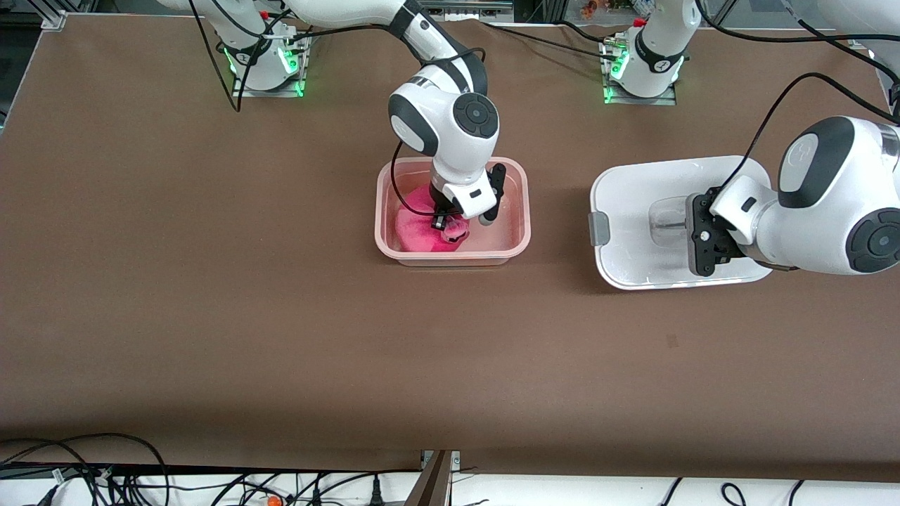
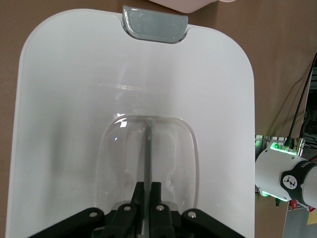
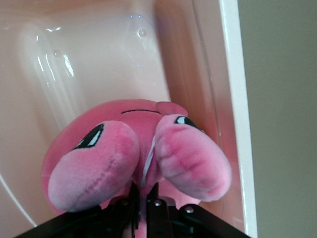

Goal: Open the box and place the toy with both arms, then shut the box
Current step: 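Carry the pink toy into the pink tub with the right gripper, then open the right gripper and withdraw it from the tub, then carry the lid over the pink tub with the left gripper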

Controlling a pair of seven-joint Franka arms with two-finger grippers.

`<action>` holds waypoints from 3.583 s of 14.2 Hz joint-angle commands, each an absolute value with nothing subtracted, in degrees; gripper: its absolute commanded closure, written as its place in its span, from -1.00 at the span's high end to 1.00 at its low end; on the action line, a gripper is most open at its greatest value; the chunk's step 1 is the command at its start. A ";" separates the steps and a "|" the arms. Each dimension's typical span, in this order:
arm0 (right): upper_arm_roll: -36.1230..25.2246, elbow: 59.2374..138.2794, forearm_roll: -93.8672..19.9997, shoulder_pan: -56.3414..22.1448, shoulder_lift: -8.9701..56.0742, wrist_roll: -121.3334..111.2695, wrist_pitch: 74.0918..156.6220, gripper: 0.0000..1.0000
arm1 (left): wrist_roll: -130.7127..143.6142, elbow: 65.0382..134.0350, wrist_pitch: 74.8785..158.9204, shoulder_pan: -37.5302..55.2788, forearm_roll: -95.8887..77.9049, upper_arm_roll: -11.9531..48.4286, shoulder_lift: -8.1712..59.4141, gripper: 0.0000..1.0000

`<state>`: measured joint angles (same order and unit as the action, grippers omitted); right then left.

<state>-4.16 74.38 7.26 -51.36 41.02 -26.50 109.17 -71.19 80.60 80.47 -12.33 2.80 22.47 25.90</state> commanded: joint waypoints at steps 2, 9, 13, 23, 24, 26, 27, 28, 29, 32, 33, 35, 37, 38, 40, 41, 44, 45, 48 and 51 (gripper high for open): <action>-4.39 72.07 8.78 -53.87 45.70 -20.75 111.25 -0.68 | -72.33 78.93 79.01 -11.78 4.04 22.50 26.46 -1.00; -4.65 70.49 7.92 -53.27 44.13 -16.79 113.73 1.00 | -72.33 79.10 79.10 -11.78 4.04 22.59 26.46 -1.00; -4.31 70.49 1.06 -43.70 38.95 -17.49 113.64 1.00 | -72.33 79.10 79.10 -11.69 4.04 22.68 26.54 -1.00; -13.87 75.31 -3.94 -34.90 20.24 -18.89 99.42 1.00 | -72.33 78.84 79.10 -11.34 4.04 22.85 26.81 -1.00; -15.80 77.15 -4.13 -34.89 17.60 -19.24 98.45 1.00 | -72.42 78.66 79.01 -11.25 3.96 23.03 26.72 -1.00; -18.35 80.06 -4.04 -34.89 13.12 -19.42 96.87 1.00 | -73.03 78.14 79.10 -10.55 2.82 24.16 26.72 -1.00; -19.41 80.50 -4.04 -34.89 11.88 -19.51 95.55 1.00 | -72.25 77.61 79.28 -9.85 1.68 25.04 26.72 -1.00; -20.21 80.86 -4.04 -34.54 11.00 -19.42 94.41 1.00 | -72.07 76.74 79.54 -8.02 0.54 25.48 26.81 -1.00; -20.39 81.12 -4.04 -33.67 10.29 -18.99 94.05 1.00 | -71.81 76.12 79.72 -5.56 -0.86 25.49 26.89 -0.98; -17.69 86.90 -4.04 -28.06 5.12 -16.28 95.09 1.00 | -65.42 74.44 84.17 3.05 -5.79 25.49 26.89 -0.94; -15.23 89.19 -4.04 -24.82 3.18 -14.26 95.27 1.00 | -61.65 74.53 87.51 6.47 -6.06 25.49 27.42 -0.89; -11.35 92.80 -3.61 -19.62 -0.34 -9.52 95.19 1.00 | -53.39 74.53 95.14 13.42 -5.28 25.23 30.04 -0.90; -6.36 95.00 -3.08 -14.53 -2.80 -2.84 94.40 1.00 | -48.79 74.71 103.23 17.82 -2.91 24.87 33.90 -0.89; -3.28 96.40 -2.64 -11.54 -4.12 -1.77 94.39 1.00 | -48.43 74.71 106.58 18.28 -1.51 24.96 35.93 -0.89; -2.29 96.51 -1.85 -10.55 -4.66 -1.67 94.31 1.00 | -48.25 74.79 110.55 19.24 -0.88 25.05 38.57 -0.89; -2.02 95.81 -1.50 -10.55 -4.40 -1.06 94.31 1.00 | -48.25 74.88 110.91 20.38 -0.79 25.05 39.37 -0.89; -1.93 94.75 -1.49 -10.63 -4.13 -0.35 94.31 1.00 | -46.68 76.02 110.57 21.18 -0.62 24.96 39.55 -0.89; -1.93 94.75 -1.49 -10.63 -4.13 -0.35 94.39 1.00 | -46.58 76.37 110.57 21.62 -0.53 24.96 39.55 -0.89; -2.11 93.18 -1.32 -10.55 -2.82 -0.44 94.40 1.00 | -45.62 77.25 110.22 21.97 -0.53 24.96 39.03 -0.89; -1.93 91.59 -0.27 -10.63 -2.37 -0.62 94.04 1.00 | -45.62 78.13 108.46 21.80 -0.44 24.96 38.76 -0.88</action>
<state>-3.10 93.81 -1.42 -11.50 -3.07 -1.39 94.43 -46.53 76.62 110.43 21.37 -1.15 25.35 39.86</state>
